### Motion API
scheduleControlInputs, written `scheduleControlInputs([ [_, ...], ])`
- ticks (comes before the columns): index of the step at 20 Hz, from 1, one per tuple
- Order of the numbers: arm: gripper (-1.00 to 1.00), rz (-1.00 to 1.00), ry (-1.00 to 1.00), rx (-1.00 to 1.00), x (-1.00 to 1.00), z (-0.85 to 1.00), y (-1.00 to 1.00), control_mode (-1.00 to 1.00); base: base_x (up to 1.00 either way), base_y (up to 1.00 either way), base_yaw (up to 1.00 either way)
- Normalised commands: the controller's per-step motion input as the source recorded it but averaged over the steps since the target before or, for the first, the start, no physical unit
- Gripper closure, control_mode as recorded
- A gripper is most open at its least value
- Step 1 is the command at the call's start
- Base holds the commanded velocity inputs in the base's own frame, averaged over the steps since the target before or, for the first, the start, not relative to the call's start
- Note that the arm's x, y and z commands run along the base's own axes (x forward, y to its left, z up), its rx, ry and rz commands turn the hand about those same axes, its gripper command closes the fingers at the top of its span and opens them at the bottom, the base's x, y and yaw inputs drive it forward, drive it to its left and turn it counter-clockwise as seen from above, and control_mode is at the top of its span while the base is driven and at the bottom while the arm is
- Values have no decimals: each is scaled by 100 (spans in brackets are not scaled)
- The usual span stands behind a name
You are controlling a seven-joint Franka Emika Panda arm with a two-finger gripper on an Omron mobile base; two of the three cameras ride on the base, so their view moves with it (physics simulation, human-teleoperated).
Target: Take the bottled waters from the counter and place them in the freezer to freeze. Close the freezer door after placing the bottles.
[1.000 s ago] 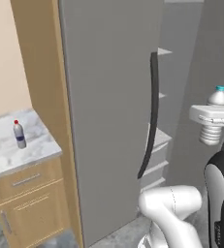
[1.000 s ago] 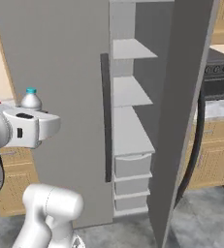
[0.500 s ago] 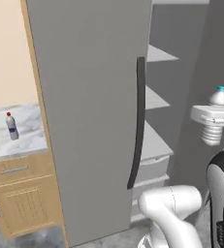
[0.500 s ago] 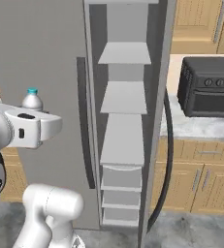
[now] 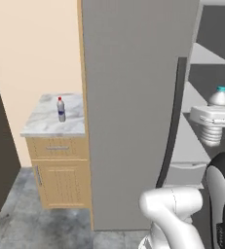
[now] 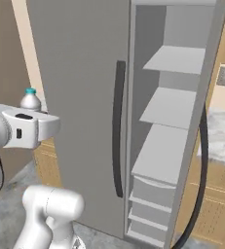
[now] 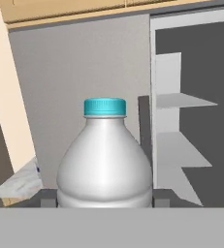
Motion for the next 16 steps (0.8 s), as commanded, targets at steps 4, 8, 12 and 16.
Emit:
scheduleControlInputs([
  [4,100,0,0,0,0,0,0,100,0,-21,8],
  [8,100,0,0,0,0,0,0,100,2,-41,-15],
  [12,100,0,0,0,0,0,0,100,22,-44,-27],
  [16,100,0,0,0,0,0,0,100,27,-53,-25],
])
